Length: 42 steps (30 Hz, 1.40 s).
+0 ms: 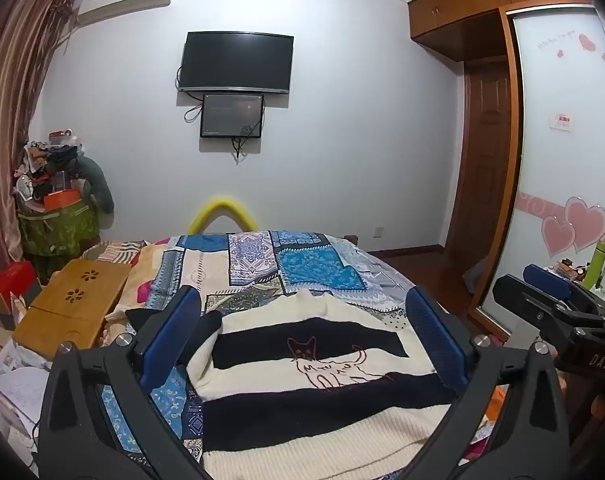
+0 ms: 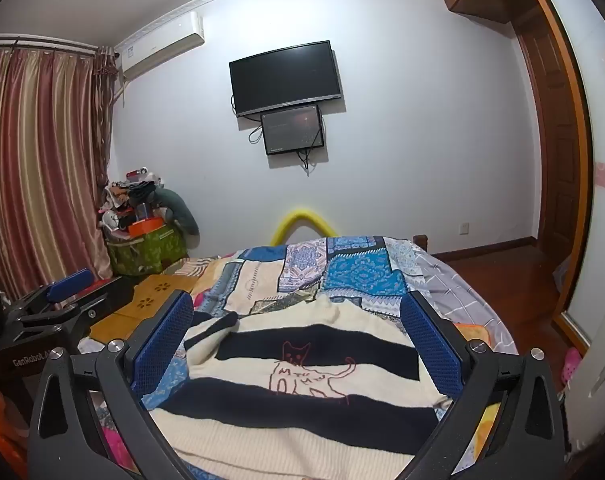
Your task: Fold small clothes
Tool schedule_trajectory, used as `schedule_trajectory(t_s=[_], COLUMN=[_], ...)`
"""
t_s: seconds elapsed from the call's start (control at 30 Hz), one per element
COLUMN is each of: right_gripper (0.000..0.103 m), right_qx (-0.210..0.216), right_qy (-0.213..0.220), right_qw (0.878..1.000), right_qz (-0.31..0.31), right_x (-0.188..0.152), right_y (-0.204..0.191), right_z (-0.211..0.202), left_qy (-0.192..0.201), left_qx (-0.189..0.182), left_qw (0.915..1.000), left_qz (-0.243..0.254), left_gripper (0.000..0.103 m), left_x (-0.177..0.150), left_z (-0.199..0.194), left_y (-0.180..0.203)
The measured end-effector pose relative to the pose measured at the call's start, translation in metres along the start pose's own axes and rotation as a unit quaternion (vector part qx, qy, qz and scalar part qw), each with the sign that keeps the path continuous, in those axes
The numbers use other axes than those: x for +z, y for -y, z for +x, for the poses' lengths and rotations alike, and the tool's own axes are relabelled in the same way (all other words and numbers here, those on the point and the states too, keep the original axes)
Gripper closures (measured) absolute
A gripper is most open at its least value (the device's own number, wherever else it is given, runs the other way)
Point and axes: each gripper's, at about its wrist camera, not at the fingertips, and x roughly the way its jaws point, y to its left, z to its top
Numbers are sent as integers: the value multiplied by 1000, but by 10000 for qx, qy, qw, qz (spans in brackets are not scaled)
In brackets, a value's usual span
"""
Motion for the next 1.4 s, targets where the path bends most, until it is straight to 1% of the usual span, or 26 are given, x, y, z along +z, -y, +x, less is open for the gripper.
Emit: schedule_trajectory(t_s=[0.23,0.27,0.33,0.6,0.63,0.67,1.23,1.4], right_gripper=[0,0,0,0,0,0,0,0], right_qx=[-12,-13,-9,-42,-48,-51,-93,-93], right_qy=[-5,-4,-7,13,11,3,-36,-42], right_qw=[10000,10000,10000,10000,10000,10000,10000,9999], right_qz=[-8,-10,-2,-36,-37,-33,2,-7], right_x=[0,0,0,0,-1,-3,-3,-4], right_y=[0,0,0,-1,1,2,3,3], right_z=[0,0,0,-1,1,3,2,2], left_qy=[14,7,25,61,31,41,29,0], left_qx=[54,-29,-26,-33,-116,-111,-77,-79], left_qw=[10000,10000,9999,9998,9997,9996,9997,9997], left_qz=[-60,64,125,180,233,241,222,249], left_gripper=[0,0,0,0,0,0,0,0], left_x=[2,3,-2,-4,-6,-6,-2,-4], left_z=[1,2,7,8,2,1,0,4], left_y=[-6,0,3,7,9,9,4,7])
